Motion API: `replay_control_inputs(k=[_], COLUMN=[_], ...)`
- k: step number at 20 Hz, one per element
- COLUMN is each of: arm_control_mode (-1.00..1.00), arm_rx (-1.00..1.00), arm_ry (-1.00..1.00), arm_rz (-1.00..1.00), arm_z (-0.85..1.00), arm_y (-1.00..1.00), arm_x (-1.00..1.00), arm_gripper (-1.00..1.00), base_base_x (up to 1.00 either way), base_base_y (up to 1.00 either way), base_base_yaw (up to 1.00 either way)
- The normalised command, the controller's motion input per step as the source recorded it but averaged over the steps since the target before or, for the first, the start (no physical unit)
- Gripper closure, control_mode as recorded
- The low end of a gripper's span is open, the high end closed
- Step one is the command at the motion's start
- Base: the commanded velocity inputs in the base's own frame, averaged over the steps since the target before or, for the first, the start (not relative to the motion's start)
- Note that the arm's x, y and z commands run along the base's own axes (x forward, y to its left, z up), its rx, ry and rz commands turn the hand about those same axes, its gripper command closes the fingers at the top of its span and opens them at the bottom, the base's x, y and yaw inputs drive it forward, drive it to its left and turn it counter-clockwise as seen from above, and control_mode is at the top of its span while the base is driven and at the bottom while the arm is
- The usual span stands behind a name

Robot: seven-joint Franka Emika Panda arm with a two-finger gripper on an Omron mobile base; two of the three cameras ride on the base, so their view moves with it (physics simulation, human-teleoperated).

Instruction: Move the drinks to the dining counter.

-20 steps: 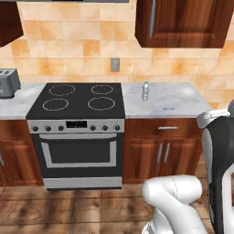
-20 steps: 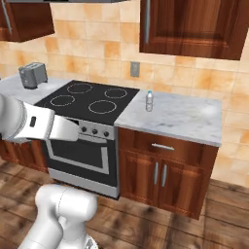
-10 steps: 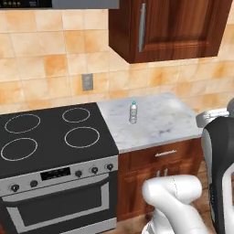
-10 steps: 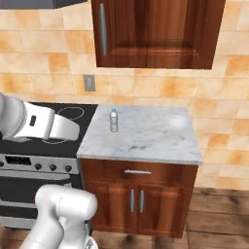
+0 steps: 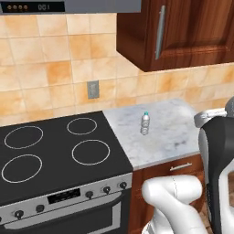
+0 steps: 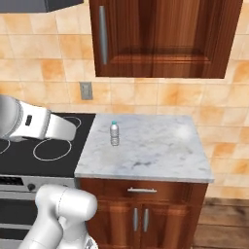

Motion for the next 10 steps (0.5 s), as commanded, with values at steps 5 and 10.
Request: replay_control_inputs(k=[5, 10], arm_control_mode=[1.0, 1.0], arm_rx=[0.0, 0.0], arm_ry=[0.0, 0.0], arm_rz=[0.0, 0.0], arm_z=[0.0, 0.0], arm_y=[0.0, 0.0], arm_x=[0.0, 0.0], arm_gripper=[-1.0, -1.0], base_base_x=[0.34, 0.42], base_base_y=[-0.02, -0.02], base_base_yaw=[0.03, -0.19])
